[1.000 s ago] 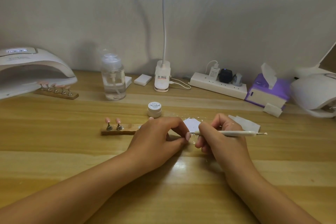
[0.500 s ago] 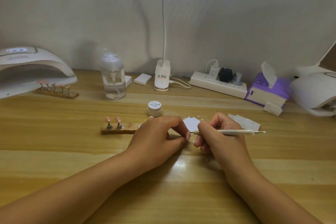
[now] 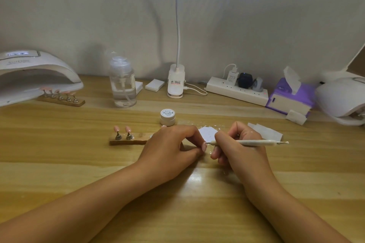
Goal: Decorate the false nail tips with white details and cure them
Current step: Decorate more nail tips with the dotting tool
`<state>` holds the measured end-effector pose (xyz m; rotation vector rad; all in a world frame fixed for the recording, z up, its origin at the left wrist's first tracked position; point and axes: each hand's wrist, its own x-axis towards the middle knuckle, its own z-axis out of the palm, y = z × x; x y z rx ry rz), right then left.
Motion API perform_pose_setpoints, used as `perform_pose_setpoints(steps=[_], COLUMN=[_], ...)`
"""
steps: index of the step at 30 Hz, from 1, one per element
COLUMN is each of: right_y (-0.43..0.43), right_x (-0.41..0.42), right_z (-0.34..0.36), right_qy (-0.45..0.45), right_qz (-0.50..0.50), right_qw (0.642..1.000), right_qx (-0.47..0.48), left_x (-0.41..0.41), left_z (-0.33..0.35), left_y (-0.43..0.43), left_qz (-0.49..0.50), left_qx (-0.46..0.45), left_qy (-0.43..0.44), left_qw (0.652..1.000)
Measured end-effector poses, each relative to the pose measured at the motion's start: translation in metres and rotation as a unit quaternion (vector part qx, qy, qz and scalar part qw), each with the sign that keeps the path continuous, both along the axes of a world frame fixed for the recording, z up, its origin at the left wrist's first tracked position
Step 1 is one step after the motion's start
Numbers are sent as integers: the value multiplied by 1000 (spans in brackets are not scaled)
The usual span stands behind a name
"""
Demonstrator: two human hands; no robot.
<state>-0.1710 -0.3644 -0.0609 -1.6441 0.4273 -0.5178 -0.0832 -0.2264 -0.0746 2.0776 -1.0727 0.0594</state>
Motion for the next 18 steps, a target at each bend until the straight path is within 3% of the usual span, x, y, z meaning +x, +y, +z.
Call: perform_pose_setpoints(steps=[18], right_y=[0], right_x=[0], right_z=[-1], right_qy=[-1], right_qz=[-2], right_qw=[1000], right_qx=[-7], left_x=[2], left_z=[-1], left_y=[0], left_qz=[-1], left_qx=[1], left_qy=[4], left_qw=[1000])
